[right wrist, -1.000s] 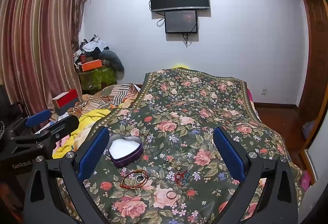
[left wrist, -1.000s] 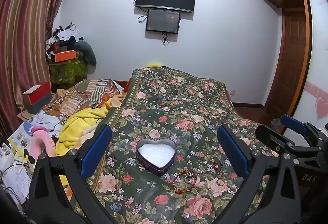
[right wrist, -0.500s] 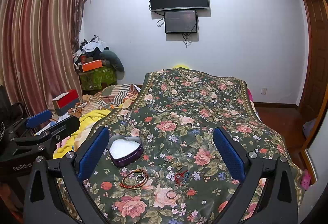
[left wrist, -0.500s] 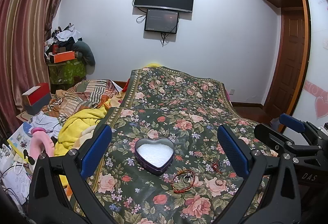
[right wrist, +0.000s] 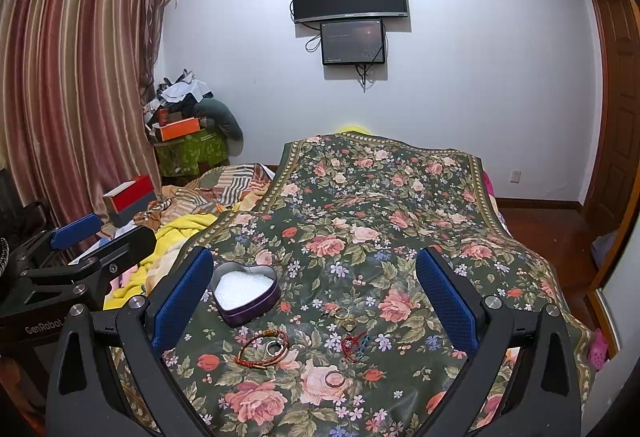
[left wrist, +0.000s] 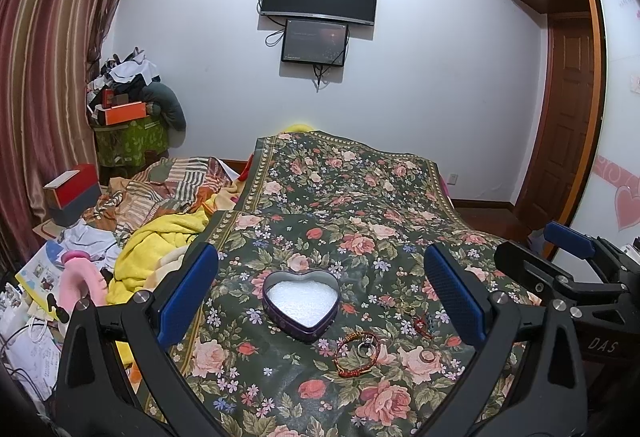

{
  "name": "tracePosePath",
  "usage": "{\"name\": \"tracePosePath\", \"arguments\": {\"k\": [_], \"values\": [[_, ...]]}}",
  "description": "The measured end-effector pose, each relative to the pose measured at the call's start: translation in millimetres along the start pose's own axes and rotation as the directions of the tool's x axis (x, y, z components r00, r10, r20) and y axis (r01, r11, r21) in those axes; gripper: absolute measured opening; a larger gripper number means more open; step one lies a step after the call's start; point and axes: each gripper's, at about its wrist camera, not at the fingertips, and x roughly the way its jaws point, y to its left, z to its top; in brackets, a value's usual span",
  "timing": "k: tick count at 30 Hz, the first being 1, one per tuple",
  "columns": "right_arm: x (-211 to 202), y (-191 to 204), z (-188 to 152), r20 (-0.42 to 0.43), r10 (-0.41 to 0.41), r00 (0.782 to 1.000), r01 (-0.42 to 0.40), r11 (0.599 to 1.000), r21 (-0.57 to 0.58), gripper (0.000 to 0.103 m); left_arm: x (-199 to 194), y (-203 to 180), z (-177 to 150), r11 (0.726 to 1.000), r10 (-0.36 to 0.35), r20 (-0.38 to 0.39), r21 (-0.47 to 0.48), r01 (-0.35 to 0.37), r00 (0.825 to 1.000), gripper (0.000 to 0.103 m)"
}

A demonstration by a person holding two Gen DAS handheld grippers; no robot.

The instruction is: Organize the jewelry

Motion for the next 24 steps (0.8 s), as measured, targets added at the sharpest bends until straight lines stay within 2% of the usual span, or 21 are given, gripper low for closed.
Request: {"name": "tracePosePath", "arguments": {"k": [24], "values": [[-1.4, -1.7, -0.6, 0.002, -0.004, 1.000, 0.004, 1.000, -0.001, 0.101, -3.2, 1.6, 3.6, 1.000, 0.004, 0.003, 0.002, -0.004, 1.000, 0.103]]}}
